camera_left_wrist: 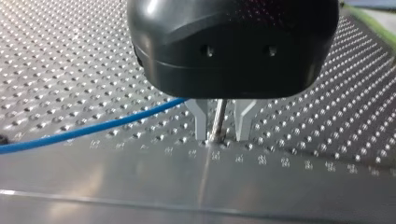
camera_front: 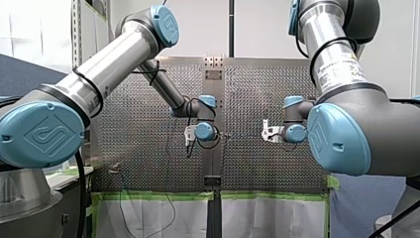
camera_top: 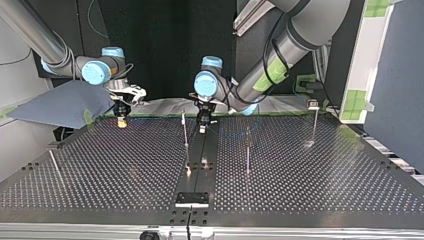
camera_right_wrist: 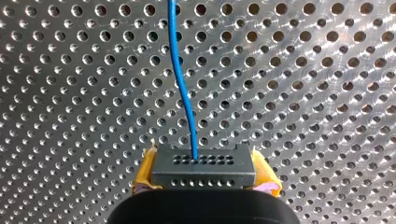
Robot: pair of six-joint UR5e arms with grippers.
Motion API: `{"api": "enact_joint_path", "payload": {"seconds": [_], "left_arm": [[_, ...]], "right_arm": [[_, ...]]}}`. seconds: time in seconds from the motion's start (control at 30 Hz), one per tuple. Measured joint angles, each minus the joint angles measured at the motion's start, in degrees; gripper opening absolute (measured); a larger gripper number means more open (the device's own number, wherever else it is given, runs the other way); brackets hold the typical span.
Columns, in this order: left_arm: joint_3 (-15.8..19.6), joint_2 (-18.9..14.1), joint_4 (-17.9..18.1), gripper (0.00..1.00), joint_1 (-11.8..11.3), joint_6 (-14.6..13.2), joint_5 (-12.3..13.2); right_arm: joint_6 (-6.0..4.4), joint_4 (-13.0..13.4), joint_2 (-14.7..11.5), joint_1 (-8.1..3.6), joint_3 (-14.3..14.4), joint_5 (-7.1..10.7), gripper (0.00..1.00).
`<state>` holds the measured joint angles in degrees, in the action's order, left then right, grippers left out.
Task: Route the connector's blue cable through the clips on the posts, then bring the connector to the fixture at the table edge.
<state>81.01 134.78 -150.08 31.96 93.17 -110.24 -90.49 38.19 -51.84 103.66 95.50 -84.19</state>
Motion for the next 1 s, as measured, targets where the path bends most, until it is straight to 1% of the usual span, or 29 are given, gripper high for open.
{"api": "enact_joint_path", "payload": {"seconds": [0.03,0.1,0.13,0.17,0.2,0.23,0.27,0.53,0.6,0.8,1.0], "left_arm": [[0.0,0.0,-0.3,0.52,0.0,-0.1,0.4],[0.0,0.0,-1.2,0.52,0.1,-0.5,1.5],[0.0,0.0,-1.6,0.74,0.1,-0.7,1.8],[0.0,0.0,-2.1,0.85,0.1,-1.0,2.2],[0.0,0.0,-2.5,0.85,0.1,-1.3,2.4],[0.0,0.0,-2.9,0.96,0.1,-1.4,2.5],[0.0,0.0,-3.5,1.00,0.1,-1.6,2.6],[0.0,-0.7,-7.1,1.00,0.4,-1.9,2.9],[0.0,-1.1,-7.8,1.00,0.6,-1.9,3.3],[0.1,-2.5,-9.0,1.00,1.2,-2.0,5.4],[1.4,-2.8,-9.1,1.00,1.7,-2.1,5.7]], "right_arm": [[0.01,0.0,0.0,0.00,0.0,0.13,0.00],[0.02,0.0,0.0,0.00,0.0,0.30,0.00],[0.03,0.0,0.0,0.00,0.0,0.39,0.00],[0.04,0.0,0.0,-0.01,0.0,0.43,0.00],[0.06,-0.1,0.0,-0.01,0.0,0.45,0.00],[0.08,0.0,0.0,0.00,0.0,0.47,0.00],[0.09,0.0,0.1,0.00,0.0,0.49,0.00],[0.12,-0.2,0.1,0.01,0.0,0.83,0.00],[0.11,-0.2,0.1,0.01,0.0,0.89,0.00],[0.04,-0.2,0.1,-0.05,0.0,0.94,0.00],[0.02,-0.2,0.1,-0.04,0.0,0.95,0.00]]}}
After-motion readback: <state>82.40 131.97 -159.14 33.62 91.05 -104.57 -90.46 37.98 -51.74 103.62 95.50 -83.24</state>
